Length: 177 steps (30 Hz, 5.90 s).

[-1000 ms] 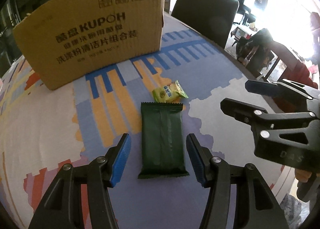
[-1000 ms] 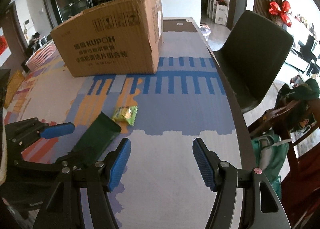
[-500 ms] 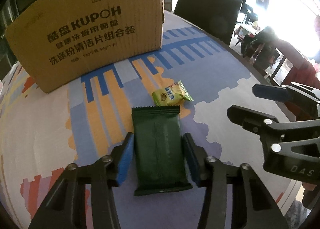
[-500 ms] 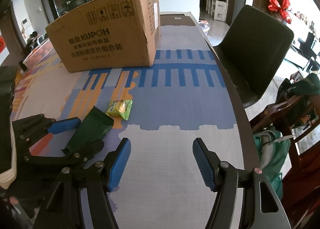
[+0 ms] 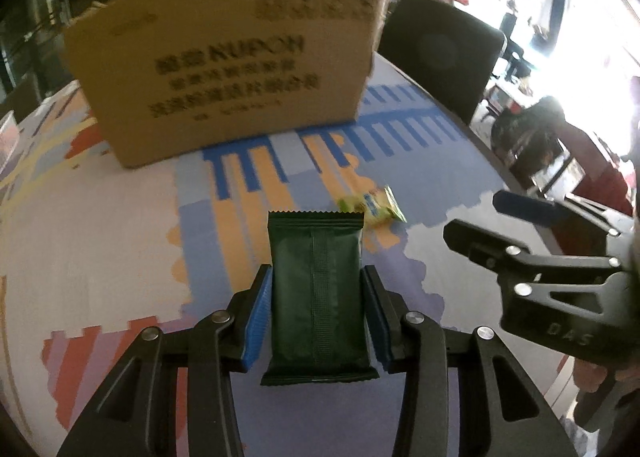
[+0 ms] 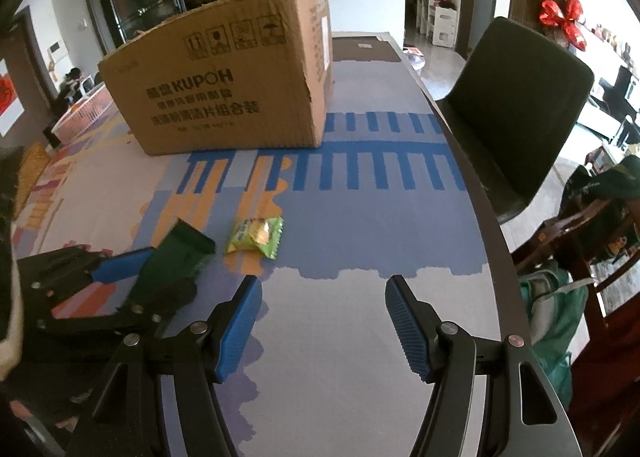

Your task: Organize snacks

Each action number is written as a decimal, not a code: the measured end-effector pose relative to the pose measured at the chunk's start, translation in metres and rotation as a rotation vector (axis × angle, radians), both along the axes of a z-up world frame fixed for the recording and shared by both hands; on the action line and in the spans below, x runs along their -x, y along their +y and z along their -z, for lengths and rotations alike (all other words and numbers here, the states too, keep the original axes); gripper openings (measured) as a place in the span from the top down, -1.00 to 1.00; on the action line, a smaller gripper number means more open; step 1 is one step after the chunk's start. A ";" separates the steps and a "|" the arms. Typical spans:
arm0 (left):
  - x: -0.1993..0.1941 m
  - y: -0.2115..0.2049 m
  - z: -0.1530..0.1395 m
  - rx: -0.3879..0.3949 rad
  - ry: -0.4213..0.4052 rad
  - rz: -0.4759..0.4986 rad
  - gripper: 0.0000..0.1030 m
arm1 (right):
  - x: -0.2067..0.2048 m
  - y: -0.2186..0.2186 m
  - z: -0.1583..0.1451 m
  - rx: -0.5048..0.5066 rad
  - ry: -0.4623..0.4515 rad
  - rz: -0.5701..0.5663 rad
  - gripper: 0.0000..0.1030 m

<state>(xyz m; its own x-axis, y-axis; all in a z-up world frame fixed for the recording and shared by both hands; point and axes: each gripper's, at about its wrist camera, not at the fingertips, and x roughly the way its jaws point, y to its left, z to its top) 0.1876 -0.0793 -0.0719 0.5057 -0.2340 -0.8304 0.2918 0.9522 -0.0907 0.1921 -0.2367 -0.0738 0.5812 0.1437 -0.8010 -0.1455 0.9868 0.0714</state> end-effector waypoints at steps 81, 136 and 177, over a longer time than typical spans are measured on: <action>-0.012 0.072 -0.122 0.024 -0.356 -0.213 0.17 | -0.028 0.068 -0.103 0.060 -0.249 -0.028 0.36; -0.123 0.091 -0.171 -0.052 -0.371 -0.267 -0.28 | -0.135 0.083 -0.173 0.080 -0.319 0.026 -0.32; 0.102 0.083 -0.178 -0.087 -0.561 -0.334 -1.00 | 0.076 0.054 -0.172 0.022 -0.490 0.067 -0.70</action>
